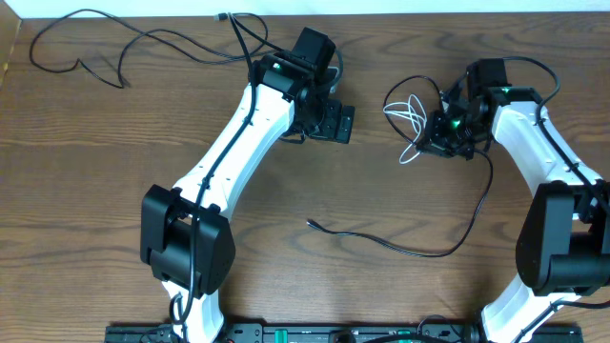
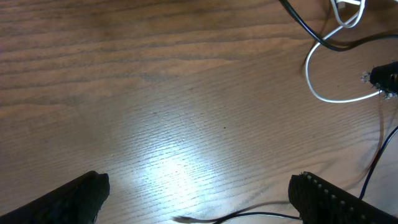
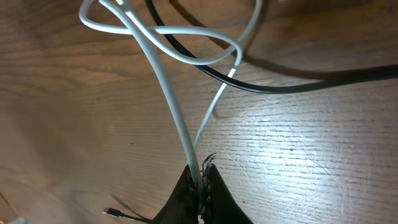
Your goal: Untangle cables
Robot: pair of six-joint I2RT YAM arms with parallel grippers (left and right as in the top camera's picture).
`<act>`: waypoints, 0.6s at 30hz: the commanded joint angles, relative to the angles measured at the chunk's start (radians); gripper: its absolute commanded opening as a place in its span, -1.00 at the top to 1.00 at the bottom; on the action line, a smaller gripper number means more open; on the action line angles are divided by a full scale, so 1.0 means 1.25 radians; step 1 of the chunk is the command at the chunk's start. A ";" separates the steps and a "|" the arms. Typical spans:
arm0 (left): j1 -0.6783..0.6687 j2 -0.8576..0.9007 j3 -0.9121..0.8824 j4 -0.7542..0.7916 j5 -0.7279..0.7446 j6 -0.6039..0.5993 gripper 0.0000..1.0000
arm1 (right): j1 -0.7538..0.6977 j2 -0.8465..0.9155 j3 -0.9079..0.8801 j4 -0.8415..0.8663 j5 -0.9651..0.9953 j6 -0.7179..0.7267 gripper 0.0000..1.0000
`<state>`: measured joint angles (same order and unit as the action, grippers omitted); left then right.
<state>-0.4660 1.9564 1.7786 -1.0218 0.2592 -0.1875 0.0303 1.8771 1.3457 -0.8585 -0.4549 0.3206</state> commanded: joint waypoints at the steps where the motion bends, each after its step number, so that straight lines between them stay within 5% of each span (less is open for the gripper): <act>1: 0.001 0.006 -0.006 -0.005 -0.008 -0.011 -0.94 | 0.005 -0.008 0.001 0.019 -0.099 -0.012 0.98; 7: 0.001 0.006 -0.006 -0.016 0.019 0.020 -0.94 | 0.002 -0.072 0.002 0.093 -0.373 -0.023 0.97; 14: 0.001 0.006 -0.006 -0.013 0.334 0.240 -0.94 | 0.003 -0.179 0.002 0.125 -0.412 0.049 0.97; 18: 0.001 0.006 -0.006 -0.008 0.441 0.288 -0.95 | 0.003 -0.212 0.002 0.130 -0.413 0.083 0.97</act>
<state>-0.4660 1.9564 1.7786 -1.0348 0.6273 0.0608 0.0303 1.6314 1.3453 -0.6991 -0.9257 0.3775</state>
